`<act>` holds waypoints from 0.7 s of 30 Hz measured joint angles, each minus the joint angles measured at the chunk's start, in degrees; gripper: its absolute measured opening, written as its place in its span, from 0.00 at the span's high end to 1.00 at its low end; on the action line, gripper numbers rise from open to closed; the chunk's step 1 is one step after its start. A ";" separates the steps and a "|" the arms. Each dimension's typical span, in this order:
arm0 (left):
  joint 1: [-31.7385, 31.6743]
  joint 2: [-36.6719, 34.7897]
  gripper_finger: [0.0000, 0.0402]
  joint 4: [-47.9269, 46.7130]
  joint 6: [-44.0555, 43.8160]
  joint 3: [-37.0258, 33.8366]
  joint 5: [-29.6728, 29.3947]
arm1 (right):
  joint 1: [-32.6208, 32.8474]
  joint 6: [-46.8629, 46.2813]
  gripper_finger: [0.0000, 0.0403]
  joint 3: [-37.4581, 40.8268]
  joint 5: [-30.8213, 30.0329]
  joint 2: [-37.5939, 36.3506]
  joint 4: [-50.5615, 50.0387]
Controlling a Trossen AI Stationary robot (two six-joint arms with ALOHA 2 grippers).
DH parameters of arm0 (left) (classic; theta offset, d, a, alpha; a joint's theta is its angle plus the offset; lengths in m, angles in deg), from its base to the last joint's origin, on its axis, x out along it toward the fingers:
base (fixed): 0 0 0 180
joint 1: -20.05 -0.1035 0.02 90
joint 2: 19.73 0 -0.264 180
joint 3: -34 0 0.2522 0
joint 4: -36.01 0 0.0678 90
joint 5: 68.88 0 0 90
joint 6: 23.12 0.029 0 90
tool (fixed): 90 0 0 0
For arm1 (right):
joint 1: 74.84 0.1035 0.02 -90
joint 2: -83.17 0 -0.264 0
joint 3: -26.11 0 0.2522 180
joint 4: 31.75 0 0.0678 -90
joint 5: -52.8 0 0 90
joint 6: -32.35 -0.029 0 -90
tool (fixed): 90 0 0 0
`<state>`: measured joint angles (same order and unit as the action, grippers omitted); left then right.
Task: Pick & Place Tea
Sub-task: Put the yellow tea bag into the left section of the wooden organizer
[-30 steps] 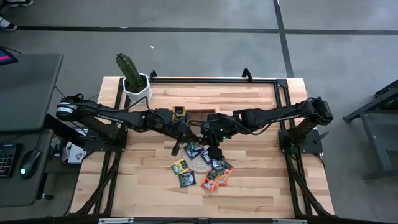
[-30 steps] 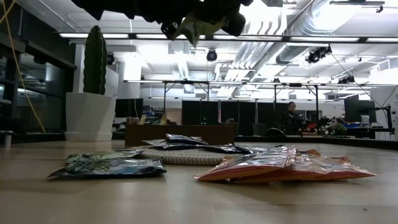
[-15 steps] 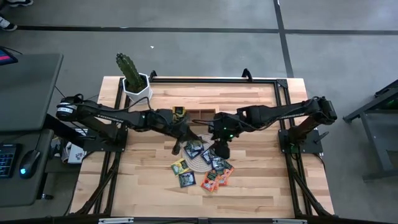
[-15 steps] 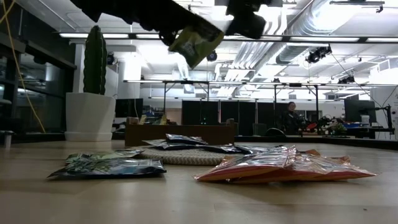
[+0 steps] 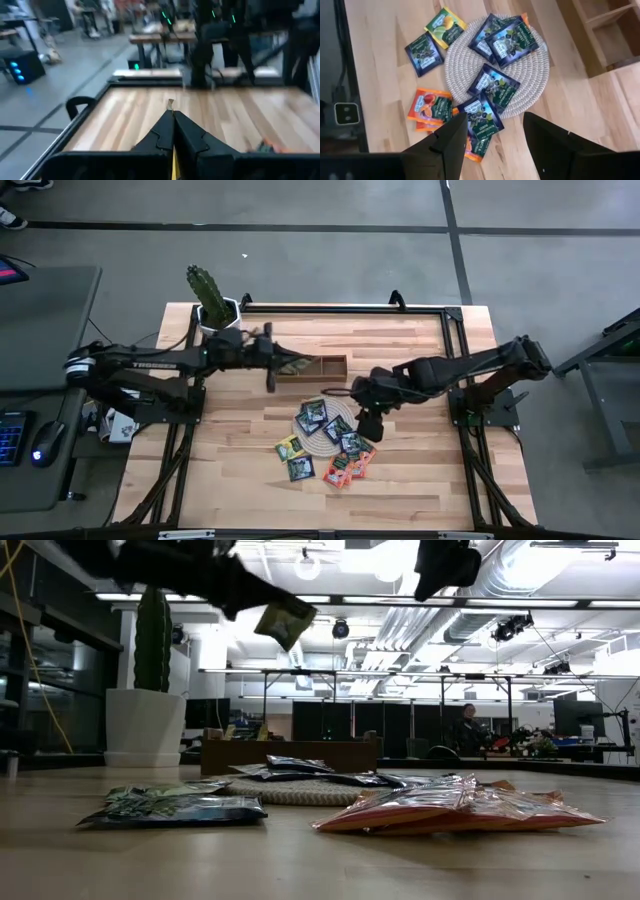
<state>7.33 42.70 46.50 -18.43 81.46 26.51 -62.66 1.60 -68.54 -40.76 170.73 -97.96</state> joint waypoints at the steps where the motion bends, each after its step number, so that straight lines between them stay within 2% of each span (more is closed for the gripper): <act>1: -0.91 -0.93 1.00 3.10 -1.52 -2.55 -0.19 | 0.52 -0.39 0.53 0.00 -0.84 -0.03 0.00; 6: -4.04 -2.14 1.00 13.75 -6.87 -11.16 -1.38 | 2.44 -2.15 0.53 0.07 -3.28 -0.03 0.00; 15: -4.66 -2.15 1.00 16.30 -9.58 -17.21 -9.04 | 3.35 -5.03 0.53 0.07 -5.42 0.03 0.68; 21: -6.84 -2.10 1.00 17.83 -14.02 -22.37 -7.95 | 3.35 -4.96 0.53 0.07 -5.85 0.06 3.28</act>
<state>0.48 40.60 64.33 -32.45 59.09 18.56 -59.31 -3.36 -68.47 -46.62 170.79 -94.68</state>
